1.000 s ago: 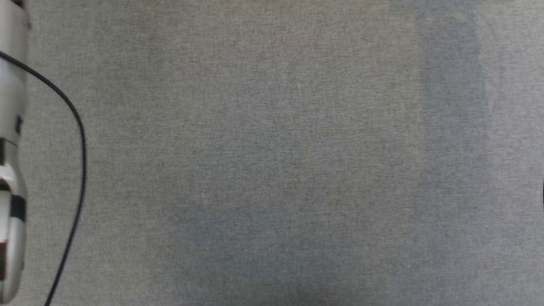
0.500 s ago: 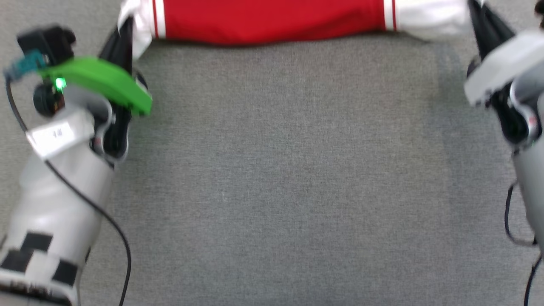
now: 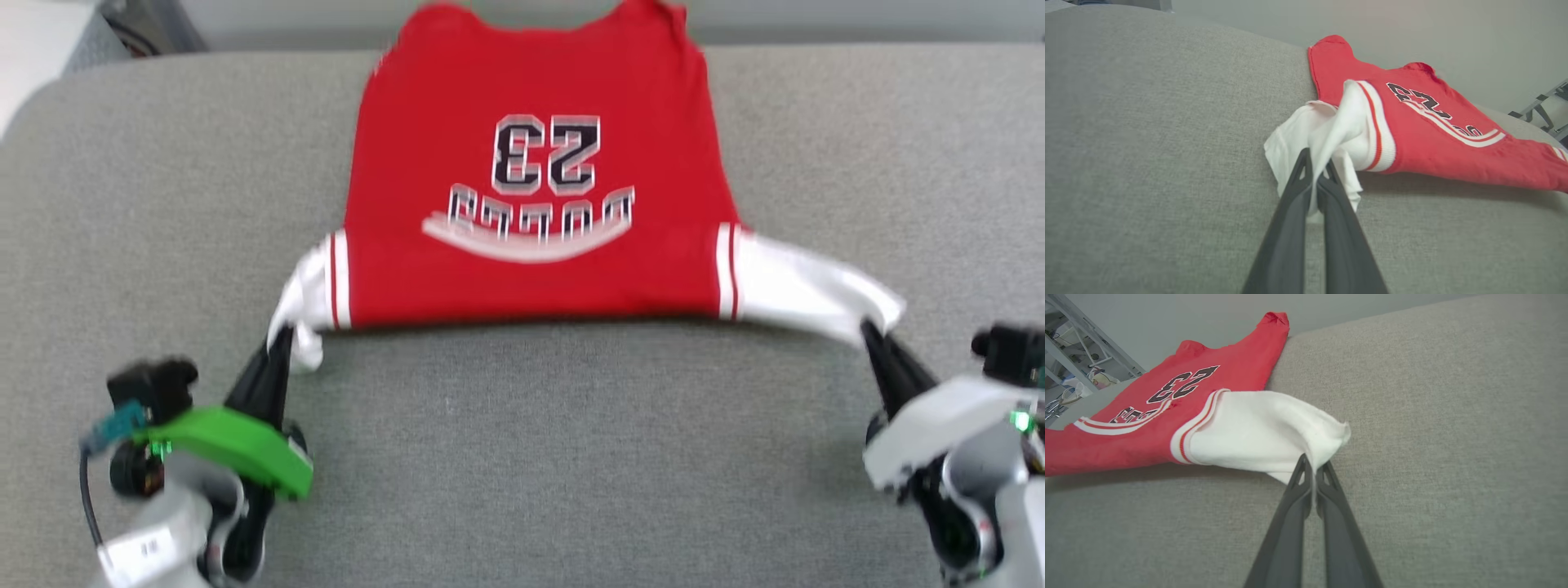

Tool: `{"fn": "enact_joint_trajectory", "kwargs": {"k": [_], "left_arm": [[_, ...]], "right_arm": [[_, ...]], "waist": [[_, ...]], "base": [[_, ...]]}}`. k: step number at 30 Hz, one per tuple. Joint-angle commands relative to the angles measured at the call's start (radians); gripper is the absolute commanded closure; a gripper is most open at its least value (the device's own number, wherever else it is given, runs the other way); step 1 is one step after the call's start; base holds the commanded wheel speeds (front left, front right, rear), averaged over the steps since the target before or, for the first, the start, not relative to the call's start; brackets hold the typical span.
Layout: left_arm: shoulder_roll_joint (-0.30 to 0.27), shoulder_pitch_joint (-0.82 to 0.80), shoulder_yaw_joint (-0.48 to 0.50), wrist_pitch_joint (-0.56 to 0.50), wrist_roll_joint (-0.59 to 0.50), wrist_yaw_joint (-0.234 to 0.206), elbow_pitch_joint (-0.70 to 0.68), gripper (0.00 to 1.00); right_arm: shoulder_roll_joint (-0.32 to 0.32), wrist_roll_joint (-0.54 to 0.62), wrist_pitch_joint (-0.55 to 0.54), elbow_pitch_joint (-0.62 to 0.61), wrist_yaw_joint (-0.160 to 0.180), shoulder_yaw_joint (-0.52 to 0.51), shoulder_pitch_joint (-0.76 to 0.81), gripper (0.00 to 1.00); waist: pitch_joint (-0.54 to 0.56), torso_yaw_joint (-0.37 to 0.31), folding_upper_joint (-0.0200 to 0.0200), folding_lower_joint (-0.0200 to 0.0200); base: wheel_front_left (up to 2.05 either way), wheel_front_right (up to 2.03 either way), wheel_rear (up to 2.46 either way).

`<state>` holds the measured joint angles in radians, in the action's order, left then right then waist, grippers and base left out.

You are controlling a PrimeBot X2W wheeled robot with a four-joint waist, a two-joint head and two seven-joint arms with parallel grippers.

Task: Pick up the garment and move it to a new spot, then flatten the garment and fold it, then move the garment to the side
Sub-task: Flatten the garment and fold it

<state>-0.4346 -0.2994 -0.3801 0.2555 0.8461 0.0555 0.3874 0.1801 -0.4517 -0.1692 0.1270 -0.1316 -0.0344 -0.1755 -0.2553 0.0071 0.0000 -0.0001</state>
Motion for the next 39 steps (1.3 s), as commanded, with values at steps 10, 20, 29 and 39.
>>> {"fn": "enact_joint_trajectory", "kwargs": {"k": [10, 20, 29, 39], "left_arm": [[-0.038, 0.360, -0.002, -0.068, 0.041, -0.170, -0.251, 1.00], [-0.023, 0.441, -0.049, -0.086, -0.011, -0.275, -0.366, 1.00], [-0.004, 0.360, -0.067, -0.073, -0.067, -0.305, -0.400, 1.00], [0.033, 0.217, -0.104, -0.051, -0.125, -0.271, -0.435, 1.00]], "right_arm": [[-0.092, 0.019, -0.046, -0.062, 0.001, -0.099, 0.302, 1.00], [-0.114, 0.059, -0.045, -0.028, 0.001, -0.069, 0.378, 0.00], [-0.080, 0.090, -0.028, -0.036, 0.001, -0.075, 0.155, 0.00], [0.017, 0.080, -0.201, 0.209, 0.001, -0.122, -0.325, 0.00]], "waist": [[0.149, 0.005, 0.0000, 0.0001], [0.152, 0.017, 0.0000, 0.0001], [0.081, 0.054, 0.0000, 0.0001], [-0.082, 0.175, 0.0000, 0.0001]], "base": [[0.00, 0.00, 0.00], [0.00, 0.00, 0.00], [0.00, 0.00, 0.00], [0.00, 0.00, 0.00]]}}
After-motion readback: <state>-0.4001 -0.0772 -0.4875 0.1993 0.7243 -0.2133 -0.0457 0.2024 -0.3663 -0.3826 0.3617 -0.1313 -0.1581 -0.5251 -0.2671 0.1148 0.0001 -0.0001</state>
